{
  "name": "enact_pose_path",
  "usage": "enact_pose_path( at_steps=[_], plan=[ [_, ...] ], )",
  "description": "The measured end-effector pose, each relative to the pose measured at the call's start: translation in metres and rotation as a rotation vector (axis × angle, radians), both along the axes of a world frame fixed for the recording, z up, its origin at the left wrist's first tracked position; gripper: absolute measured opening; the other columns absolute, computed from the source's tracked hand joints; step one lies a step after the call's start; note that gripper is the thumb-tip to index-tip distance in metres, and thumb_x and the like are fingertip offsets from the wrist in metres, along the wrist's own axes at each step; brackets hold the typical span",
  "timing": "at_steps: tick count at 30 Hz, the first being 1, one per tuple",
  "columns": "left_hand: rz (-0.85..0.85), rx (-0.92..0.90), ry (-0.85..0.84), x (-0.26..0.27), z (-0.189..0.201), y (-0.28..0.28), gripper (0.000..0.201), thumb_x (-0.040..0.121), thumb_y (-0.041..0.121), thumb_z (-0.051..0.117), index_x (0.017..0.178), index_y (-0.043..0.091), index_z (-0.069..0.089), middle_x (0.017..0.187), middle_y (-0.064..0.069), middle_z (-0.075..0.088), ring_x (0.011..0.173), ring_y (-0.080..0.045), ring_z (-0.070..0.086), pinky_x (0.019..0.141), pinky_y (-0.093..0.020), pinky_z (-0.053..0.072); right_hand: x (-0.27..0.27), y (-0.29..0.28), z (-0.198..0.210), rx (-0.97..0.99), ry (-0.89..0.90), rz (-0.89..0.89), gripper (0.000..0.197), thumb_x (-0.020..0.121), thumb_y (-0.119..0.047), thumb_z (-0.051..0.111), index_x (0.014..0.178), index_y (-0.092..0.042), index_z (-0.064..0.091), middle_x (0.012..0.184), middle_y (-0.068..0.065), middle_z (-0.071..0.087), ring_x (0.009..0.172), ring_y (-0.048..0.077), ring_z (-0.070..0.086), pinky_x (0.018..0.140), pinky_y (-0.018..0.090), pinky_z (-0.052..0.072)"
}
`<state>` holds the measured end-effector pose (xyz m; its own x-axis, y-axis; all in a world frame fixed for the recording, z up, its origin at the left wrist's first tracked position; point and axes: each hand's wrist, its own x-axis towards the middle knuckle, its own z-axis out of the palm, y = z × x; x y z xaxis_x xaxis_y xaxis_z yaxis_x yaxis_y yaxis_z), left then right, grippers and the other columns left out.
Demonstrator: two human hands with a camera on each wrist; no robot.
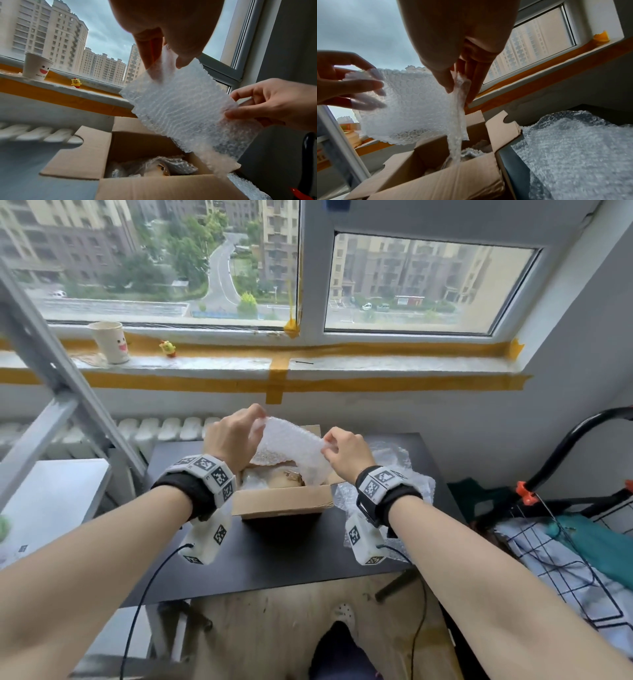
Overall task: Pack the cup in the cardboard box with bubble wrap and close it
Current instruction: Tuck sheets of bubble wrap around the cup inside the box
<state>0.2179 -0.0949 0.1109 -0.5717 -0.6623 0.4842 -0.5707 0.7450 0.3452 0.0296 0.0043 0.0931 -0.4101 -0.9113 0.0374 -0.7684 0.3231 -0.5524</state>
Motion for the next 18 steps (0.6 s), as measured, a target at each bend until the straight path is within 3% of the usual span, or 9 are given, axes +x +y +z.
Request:
enact_pose_path(
  at_steps=[6, 10, 15, 18],
  plan=[
    [0.008, 0.045, -0.015, 0.000, -0.020, 0.002, 0.013, 0.090, 0.013, 0.060, 0.099, 0.005, 0.065, 0.081, -0.015, 0.071, 0.066, -0.036, 0.064, 0.058, -0.039, 0.049, 0.001, -0.011, -0.023, 0.057, -0.050, -0.041, 0.011, 0.089, -0.018, 0.053, 0.097, -0.011, 0.055, 0.091, 0.015, 0.068, 0.090, 0.032, 0.061, 0.075, 0.035, 0.051],
    [-0.033, 0.084, -0.025, -0.009, -0.035, 0.005, 0.013, 0.087, 0.014, 0.064, 0.098, 0.008, 0.068, 0.090, -0.012, 0.072, 0.071, -0.033, 0.066, 0.059, -0.037, 0.051, -0.002, -0.015, -0.031, 0.047, -0.135, -0.051, 0.006, 0.089, -0.018, 0.055, 0.088, -0.015, 0.051, 0.093, 0.015, 0.067, 0.088, 0.032, 0.064, 0.081, 0.042, 0.054],
    [-0.082, 0.196, -0.063, -0.025, -0.043, 0.005, 0.028, 0.084, 0.023, 0.069, 0.109, 0.011, 0.065, 0.094, -0.009, 0.069, 0.076, -0.028, 0.066, 0.066, -0.040, 0.055, -0.010, -0.022, -0.027, 0.020, -0.269, -0.095, 0.007, 0.087, -0.020, 0.059, 0.084, -0.016, 0.054, 0.084, 0.005, 0.062, 0.086, 0.026, 0.060, 0.077, 0.034, 0.052],
    [-0.086, 0.214, -0.092, -0.032, -0.045, 0.003, 0.029, 0.086, 0.025, 0.066, 0.113, 0.014, 0.064, 0.096, -0.007, 0.068, 0.079, -0.027, 0.067, 0.067, -0.041, 0.055, -0.011, -0.026, -0.023, 0.017, -0.347, -0.076, 0.009, 0.087, -0.020, 0.062, 0.084, -0.015, 0.055, 0.085, 0.006, 0.063, 0.081, 0.023, 0.059, 0.072, 0.030, 0.049]
  ],
)
